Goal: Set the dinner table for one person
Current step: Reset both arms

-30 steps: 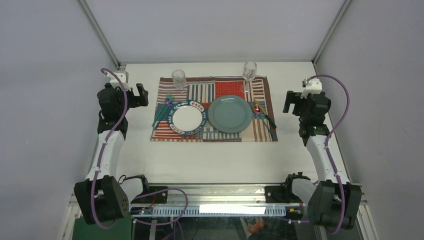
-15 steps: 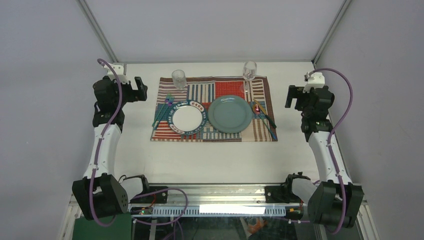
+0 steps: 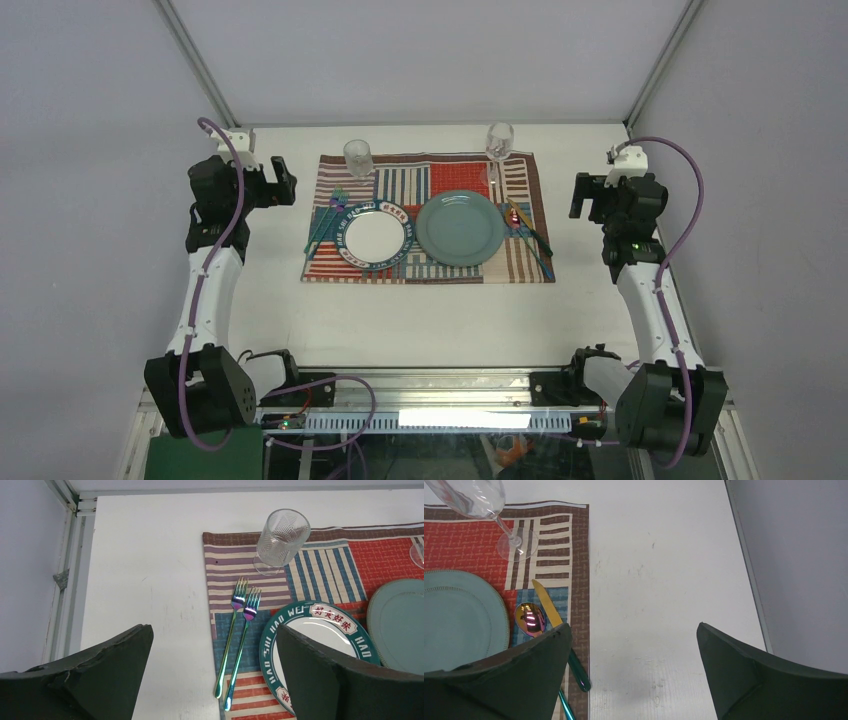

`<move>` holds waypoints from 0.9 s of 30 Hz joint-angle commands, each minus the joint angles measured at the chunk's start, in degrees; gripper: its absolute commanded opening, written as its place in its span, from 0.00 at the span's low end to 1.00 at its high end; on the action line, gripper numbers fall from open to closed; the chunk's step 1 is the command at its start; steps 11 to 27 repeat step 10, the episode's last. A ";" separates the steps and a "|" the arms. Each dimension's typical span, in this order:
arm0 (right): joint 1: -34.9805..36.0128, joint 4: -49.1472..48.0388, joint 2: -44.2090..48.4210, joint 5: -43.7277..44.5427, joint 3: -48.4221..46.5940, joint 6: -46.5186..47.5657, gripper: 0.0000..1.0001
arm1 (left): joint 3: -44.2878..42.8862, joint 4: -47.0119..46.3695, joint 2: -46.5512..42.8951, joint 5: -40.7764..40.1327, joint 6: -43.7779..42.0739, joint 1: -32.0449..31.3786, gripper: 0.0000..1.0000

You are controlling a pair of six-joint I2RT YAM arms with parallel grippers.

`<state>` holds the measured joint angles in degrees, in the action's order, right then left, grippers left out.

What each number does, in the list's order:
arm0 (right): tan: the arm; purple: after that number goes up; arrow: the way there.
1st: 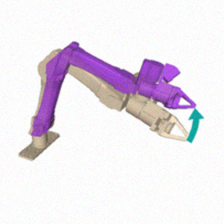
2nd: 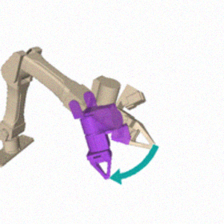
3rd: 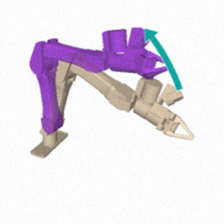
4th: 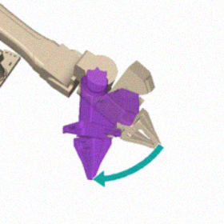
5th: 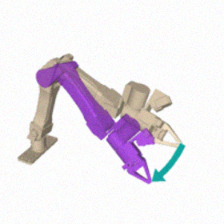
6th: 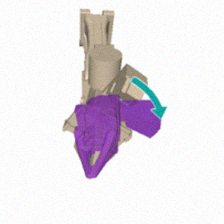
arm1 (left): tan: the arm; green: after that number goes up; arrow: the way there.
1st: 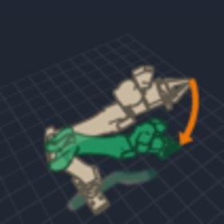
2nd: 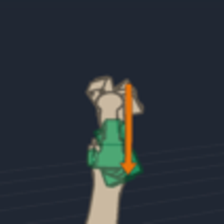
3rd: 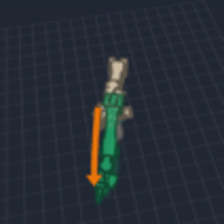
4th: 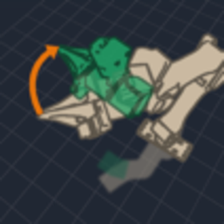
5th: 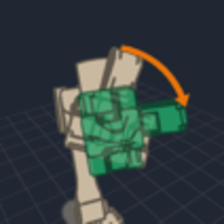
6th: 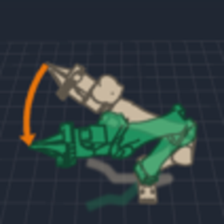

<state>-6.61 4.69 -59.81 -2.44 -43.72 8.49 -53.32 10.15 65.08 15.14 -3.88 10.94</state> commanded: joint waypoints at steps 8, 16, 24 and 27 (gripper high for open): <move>0.06 -0.77 1.88 -1.46 -1.52 0.78 1.00 | 1.27 -4.22 -2.12 -0.10 0.26 0.14 0.99; 0.02 -0.37 2.10 -1.43 -1.58 1.07 1.00 | 1.22 -4.11 -1.94 -0.30 0.32 0.21 0.99; 0.02 -0.37 2.10 -1.43 -1.58 1.07 1.00 | 1.22 -4.11 -1.94 -0.30 0.32 0.21 0.99; 0.02 -0.37 2.10 -1.43 -1.58 1.07 1.00 | 1.22 -4.11 -1.94 -0.30 0.32 0.21 0.99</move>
